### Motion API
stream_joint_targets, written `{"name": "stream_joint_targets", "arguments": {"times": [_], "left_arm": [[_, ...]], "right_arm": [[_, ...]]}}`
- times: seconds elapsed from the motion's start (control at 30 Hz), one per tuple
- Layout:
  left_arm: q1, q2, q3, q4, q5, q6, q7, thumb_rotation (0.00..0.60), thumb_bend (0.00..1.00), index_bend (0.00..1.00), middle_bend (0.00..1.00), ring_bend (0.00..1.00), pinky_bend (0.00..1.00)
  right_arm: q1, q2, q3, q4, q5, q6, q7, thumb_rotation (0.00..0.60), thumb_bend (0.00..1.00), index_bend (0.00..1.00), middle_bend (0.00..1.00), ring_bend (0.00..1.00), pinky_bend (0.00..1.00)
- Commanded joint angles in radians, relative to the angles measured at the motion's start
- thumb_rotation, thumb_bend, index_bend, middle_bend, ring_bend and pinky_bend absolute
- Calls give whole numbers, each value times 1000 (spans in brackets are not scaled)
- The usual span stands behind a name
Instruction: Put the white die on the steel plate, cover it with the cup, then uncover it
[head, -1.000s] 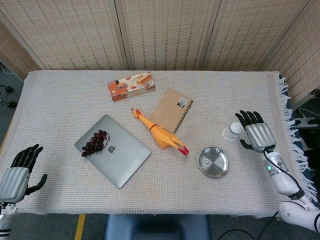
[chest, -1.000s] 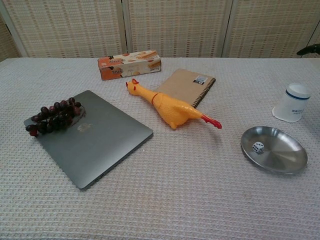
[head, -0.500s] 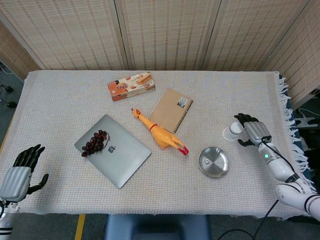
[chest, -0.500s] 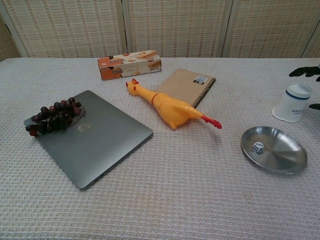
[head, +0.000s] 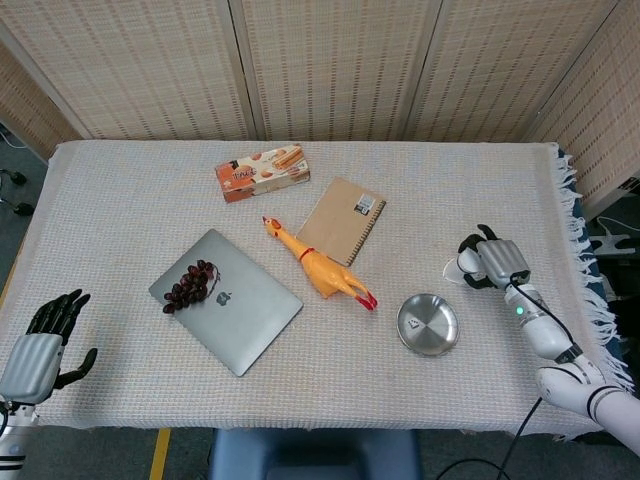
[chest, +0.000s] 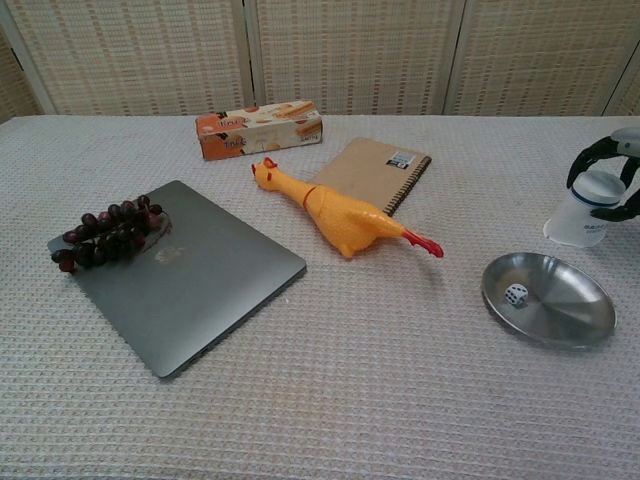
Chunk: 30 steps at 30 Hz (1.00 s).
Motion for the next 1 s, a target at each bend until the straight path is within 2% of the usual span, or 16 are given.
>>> {"name": "stream_joint_targets", "arguments": {"times": [0.03, 0.37, 0.47, 0.63, 0.83, 1.0], "left_arm": [[1, 1, 1, -2, 1, 2, -1, 600, 376, 0, 0, 0, 91], [1, 3, 4, -6, 8, 2, -2, 600, 375, 0, 0, 0, 92], [0, 3, 5, -6, 9, 3, -2, 600, 376, 0, 0, 0, 92], [2, 4, 6, -7, 11, 6, -3, 600, 375, 0, 0, 0, 93], [2, 5, 7, -9, 12, 6, -3, 600, 376, 0, 0, 0, 92], [2, 6, 7, -11, 12, 8, 0, 600, 376, 0, 0, 0, 92]], "right_arm": [[-2, -18, -4, 16, -6, 23, -12, 600, 222, 476, 261, 53, 355], [-26, -46, 2, 47, -5, 102, -28, 600, 231, 572, 333, 165, 493], [-31, -48, 4, 48, -11, 122, -9, 600, 268, 609, 369, 239, 538], [-38, -35, 10, 34, -26, 157, 27, 600, 293, 626, 398, 265, 552], [-62, 65, 0, -105, -97, 229, 163, 600, 318, 661, 436, 310, 565], [-78, 231, -61, -314, -188, 218, 290, 600, 316, 645, 436, 313, 566]]}}
